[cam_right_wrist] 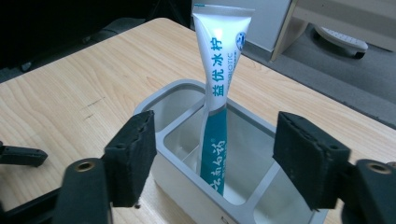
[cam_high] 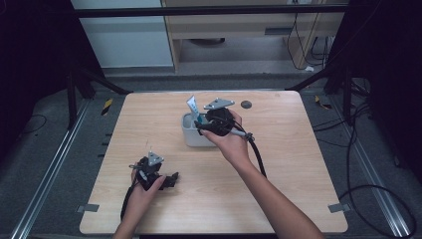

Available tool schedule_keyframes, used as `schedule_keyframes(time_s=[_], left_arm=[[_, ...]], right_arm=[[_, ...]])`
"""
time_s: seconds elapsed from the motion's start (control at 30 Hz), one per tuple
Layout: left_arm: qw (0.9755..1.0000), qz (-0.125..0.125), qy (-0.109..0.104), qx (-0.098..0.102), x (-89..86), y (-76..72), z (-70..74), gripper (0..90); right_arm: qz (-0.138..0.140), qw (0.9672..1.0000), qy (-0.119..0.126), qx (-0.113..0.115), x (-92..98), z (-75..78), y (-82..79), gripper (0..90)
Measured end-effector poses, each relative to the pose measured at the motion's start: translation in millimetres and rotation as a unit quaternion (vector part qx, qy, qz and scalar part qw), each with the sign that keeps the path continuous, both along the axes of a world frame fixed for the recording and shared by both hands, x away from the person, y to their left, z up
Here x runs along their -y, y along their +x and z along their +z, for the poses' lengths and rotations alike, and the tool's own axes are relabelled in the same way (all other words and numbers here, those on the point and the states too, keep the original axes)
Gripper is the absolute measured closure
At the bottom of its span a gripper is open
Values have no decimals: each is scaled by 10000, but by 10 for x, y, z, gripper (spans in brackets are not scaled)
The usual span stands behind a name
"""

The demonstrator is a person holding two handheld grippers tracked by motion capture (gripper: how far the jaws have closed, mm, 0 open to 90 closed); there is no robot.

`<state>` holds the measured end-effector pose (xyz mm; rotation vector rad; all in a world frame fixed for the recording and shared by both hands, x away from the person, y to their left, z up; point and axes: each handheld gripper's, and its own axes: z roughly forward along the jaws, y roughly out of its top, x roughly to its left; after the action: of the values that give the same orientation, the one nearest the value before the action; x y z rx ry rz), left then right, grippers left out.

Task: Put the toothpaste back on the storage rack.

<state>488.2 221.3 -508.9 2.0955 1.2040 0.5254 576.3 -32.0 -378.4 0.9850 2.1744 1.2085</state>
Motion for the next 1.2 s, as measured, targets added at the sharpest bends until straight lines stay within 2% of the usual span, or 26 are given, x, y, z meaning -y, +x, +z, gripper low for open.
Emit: schedule_keyframes(time_s=[0.13,0.7,1.2], left_arm=[[10000,0,1,0,0,0,0,0],[10000,1,1,0,0,0,0,0],[10000,1,0,0,0,0,0,0]], right_arm=[[16,10000,-52,-54,42,6,-17,218],[32,9999,-111,-69,204,63,-74,109],[-52,9999,-142,-49,382,62,-103,90]])
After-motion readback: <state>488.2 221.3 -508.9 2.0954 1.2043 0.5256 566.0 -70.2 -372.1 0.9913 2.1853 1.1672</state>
